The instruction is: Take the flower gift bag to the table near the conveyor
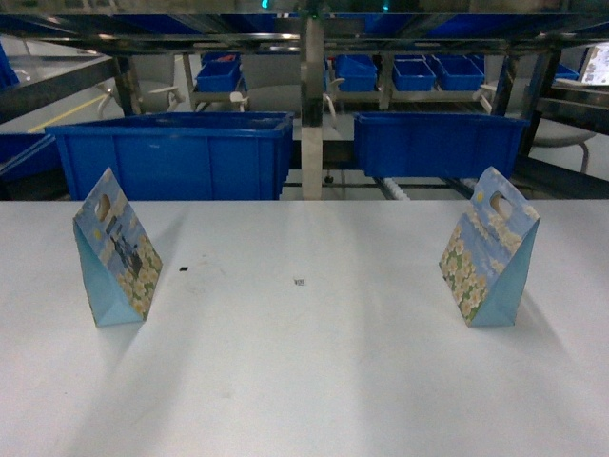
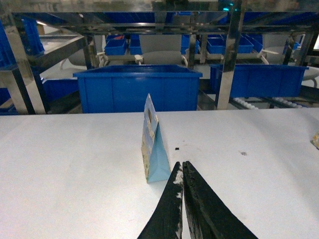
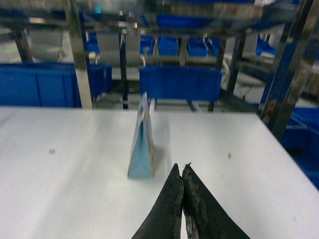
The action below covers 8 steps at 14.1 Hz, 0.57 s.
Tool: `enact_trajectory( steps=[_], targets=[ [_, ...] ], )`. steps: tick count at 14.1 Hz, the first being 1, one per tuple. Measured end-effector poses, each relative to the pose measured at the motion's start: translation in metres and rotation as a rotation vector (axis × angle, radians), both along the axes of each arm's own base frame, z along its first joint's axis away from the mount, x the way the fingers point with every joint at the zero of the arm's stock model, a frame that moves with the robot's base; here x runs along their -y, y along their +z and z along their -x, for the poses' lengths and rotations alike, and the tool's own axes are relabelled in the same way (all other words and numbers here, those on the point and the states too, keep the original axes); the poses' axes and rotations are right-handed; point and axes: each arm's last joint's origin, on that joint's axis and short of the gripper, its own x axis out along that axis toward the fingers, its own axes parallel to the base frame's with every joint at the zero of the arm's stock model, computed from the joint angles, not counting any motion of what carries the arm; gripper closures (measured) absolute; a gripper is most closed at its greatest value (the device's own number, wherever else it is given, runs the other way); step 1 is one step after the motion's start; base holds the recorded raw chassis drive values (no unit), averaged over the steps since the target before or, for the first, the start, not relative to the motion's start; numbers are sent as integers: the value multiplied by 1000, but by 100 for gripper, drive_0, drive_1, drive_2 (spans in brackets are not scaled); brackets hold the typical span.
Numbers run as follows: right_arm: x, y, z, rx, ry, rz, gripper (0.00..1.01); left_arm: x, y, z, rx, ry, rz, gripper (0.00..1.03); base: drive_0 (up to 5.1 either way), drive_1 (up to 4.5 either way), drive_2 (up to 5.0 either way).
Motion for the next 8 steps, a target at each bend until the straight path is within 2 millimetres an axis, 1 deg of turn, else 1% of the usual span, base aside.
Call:
enact_trajectory(
  steps=[1,2,3,4,5,7,8],
  targets=[
    [0,-6,7,-47,0,0,99,0,3,5,46,1,0,101,0,0,0],
    [0,-3,10,-10,-2,0,99,0,2,5,30,3,0,101,0,0,0],
    [0,-2,10,-2,-1,2,93,0,2,5,37,0,2,96,0,0,0],
    [0,-2,10,-2,-1,2,53,0,2,5,36,0,2,57,0,0,0],
    [0,-2,10,-2,-1,2,31,0,2,5,36,0,2,35,0,0,0],
    [0,-2,10,-2,-1,2,1,0,2,5,36,0,2,4,0,0,0],
    [0,-2,10,-2,-1,2,4,0,2,5,37,0,1,5,0,0,0]
  ],
)
